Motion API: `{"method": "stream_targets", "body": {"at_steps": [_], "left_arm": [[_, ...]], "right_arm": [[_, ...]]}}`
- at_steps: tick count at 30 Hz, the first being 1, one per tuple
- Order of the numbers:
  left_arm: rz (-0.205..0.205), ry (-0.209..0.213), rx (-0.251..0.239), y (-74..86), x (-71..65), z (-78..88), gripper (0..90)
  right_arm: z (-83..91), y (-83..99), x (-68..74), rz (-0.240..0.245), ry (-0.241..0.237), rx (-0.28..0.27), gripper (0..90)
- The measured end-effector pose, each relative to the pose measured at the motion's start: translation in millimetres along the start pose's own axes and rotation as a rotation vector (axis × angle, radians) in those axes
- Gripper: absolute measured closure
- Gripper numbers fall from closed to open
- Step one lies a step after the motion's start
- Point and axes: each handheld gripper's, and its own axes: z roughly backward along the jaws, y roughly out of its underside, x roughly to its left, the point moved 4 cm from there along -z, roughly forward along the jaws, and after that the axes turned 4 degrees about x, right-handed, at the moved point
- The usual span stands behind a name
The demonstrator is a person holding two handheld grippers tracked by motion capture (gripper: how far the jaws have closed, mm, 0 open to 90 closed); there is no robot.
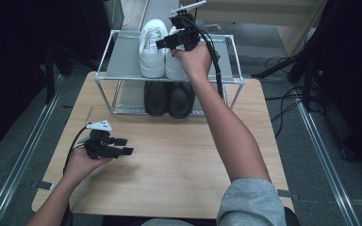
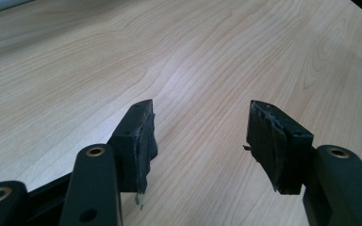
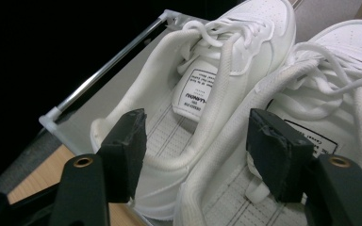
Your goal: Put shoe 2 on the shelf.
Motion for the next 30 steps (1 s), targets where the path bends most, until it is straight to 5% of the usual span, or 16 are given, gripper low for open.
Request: {"method": "stream_targets", "body": {"at_steps": [18, 30], "left_arm": [[-0.004, 0.003, 0.014, -5.1, 3.7, -7.8, 41.1], [0.002, 0.001, 0.02, -5.3, 5.1, -8.5, 40.7]], "right_arm": [[29.7, 22.6, -1.6, 0.033, -0.066, -0.009, 40.0], [53.8, 33.4, 1.2, 0.064, -0.101, -0.079, 37.7]]}}
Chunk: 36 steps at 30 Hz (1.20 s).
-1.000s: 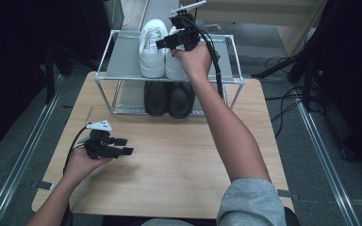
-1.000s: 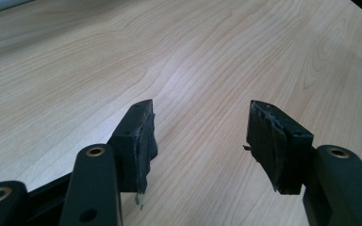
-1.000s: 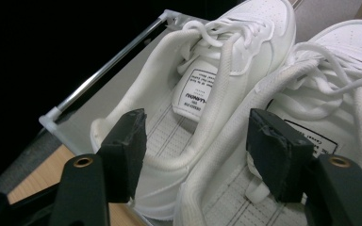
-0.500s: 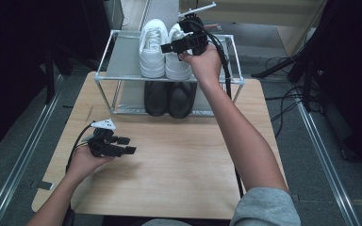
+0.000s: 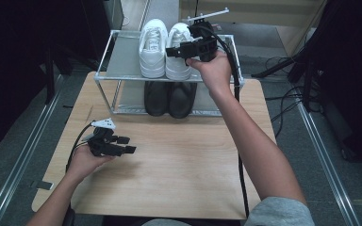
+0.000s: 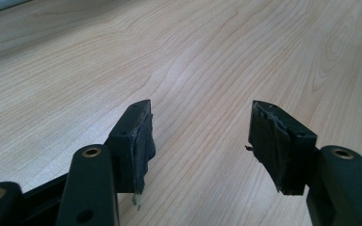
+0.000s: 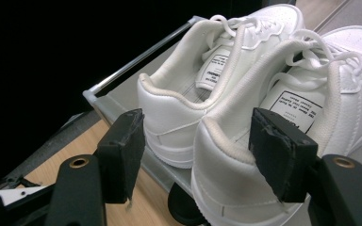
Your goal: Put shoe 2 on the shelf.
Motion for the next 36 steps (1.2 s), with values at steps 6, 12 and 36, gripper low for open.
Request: {"method": "stream_targets", "body": {"at_steps": [6, 12, 36], "left_arm": [[-0.005, -0.001, 0.0, -0.3, -1.7, 0.5, 40.6], [-0.005, -0.001, 0.0, -0.3, -1.5, 0.2, 40.4], [-0.003, -0.01, 0.002, 0.3, 0.0, 0.3, 39.2]], "right_arm": [[6.9, 9.0, 4.0, 0.004, -0.031, 0.031, 37.8], [8.5, 28.5, 8.2, 0.038, -0.022, 0.075, 37.6], [-2.5, 130.6, 0.8, 0.118, -0.071, 0.09, 36.4]]}}
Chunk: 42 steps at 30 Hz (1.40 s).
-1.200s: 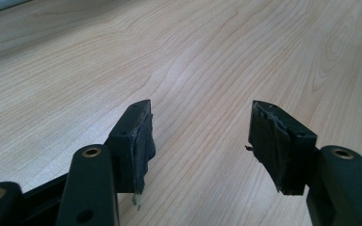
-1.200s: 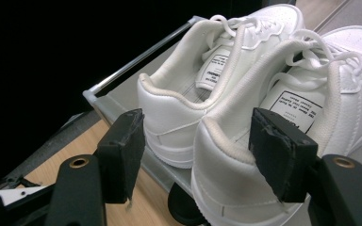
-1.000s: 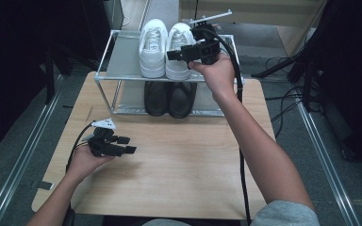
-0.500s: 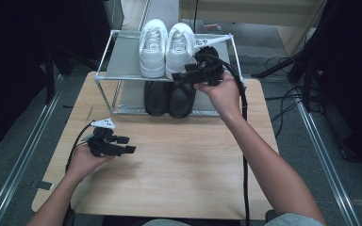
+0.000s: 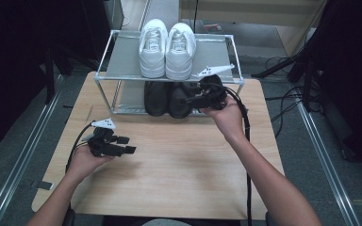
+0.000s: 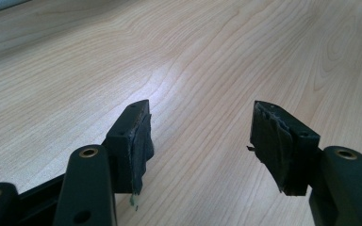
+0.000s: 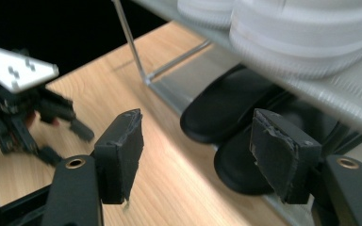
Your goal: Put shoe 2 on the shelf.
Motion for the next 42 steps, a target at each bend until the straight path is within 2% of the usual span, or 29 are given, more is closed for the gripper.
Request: {"method": "stream_targets", "body": {"at_steps": [3, 9, 16, 18, 25, 32, 34, 42], "left_arm": [[0.007, 0.001, 0.001, -0.1, 0.2, 0.0, 39.1], [0.018, -0.002, -0.012, -0.1, 1.5, 2.8, 38.7], [0.03, -0.008, -0.013, 0.0, 1.9, 2.7, 38.8], [0.051, -0.026, -0.016, -0.2, 2.6, 2.9, 39.3], [0.069, -0.044, -0.038, 1.4, 2.5, 5.4, 38.5], [0.061, -0.054, -0.038, 0.9, 0.3, 4.3, 37.2], [0.057, -0.055, -0.034, 1.1, -0.5, 4.3, 37.1], [0.02, -0.078, -0.025, 1.9, -2.2, 2.8, 39.9]], "right_arm": [[-2.5, 13.5, -0.4, -0.001, -0.005, 0.018, 36.9], [-3.3, 35.1, -0.8, -0.017, -0.027, 0.015, 36.1], [0.4, 53.6, -0.5, -0.022, -0.029, 0.016, 35.8], [2.3, 58.2, 0.2, -0.024, -0.029, 0.015, 35.8], [8.3, 77.5, 1.7, -0.041, -0.041, 0.015, 36.0], [14.4, 97.0, 6.9, -0.062, -0.043, -0.007, 35.7], [16.4, 101.2, 9.7, -0.054, -0.039, -0.01, 35.8], [23.8, 116.8, 11.8, -0.067, -0.031, -0.026, 35.3]]}}
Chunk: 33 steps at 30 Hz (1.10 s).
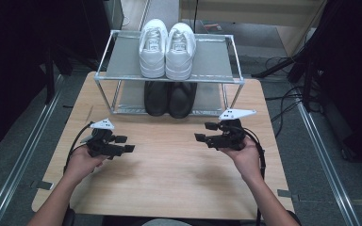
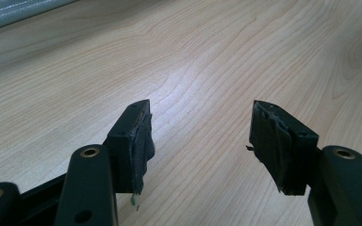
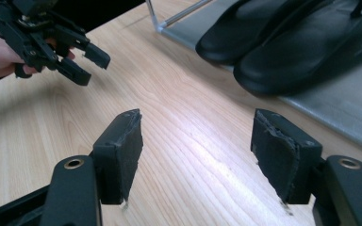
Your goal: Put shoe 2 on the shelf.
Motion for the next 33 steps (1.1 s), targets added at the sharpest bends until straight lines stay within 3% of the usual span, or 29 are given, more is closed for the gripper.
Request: {"method": "stream_targets", "body": {"at_steps": [4, 16, 20, 27, 33], "left_arm": [[0.004, 0.007, -0.003, -0.2, -1.8, -0.3, 38.4], [-0.028, 0.004, 0.015, 0.4, -5.8, -1.4, 37.2], [-0.054, -0.008, 0.02, 1.1, -7.3, -2.3, 38.1], [-0.041, 0.007, 0.039, 1.4, -8.2, -5.9, 35.9], [-0.079, -0.008, 0.052, 3.4, -10.8, -8.3, 36.3]], "right_arm": [[-0.4, 10.8, -1.5, 0.018, 0.031, 0.005, 35.6], [-4.4, 36.1, -14.5, -0.006, 0.056, 0.024, 34.3], [-7.3, 37.3, -17.3, -0.029, 0.036, 0.035, 34.8], [-11.5, 39.7, -19.4, -0.03, 0.06, 0.05, 34.2], [-16.2, 40.2, -17.5, -0.029, 0.04, 0.058, 34.0]]}}
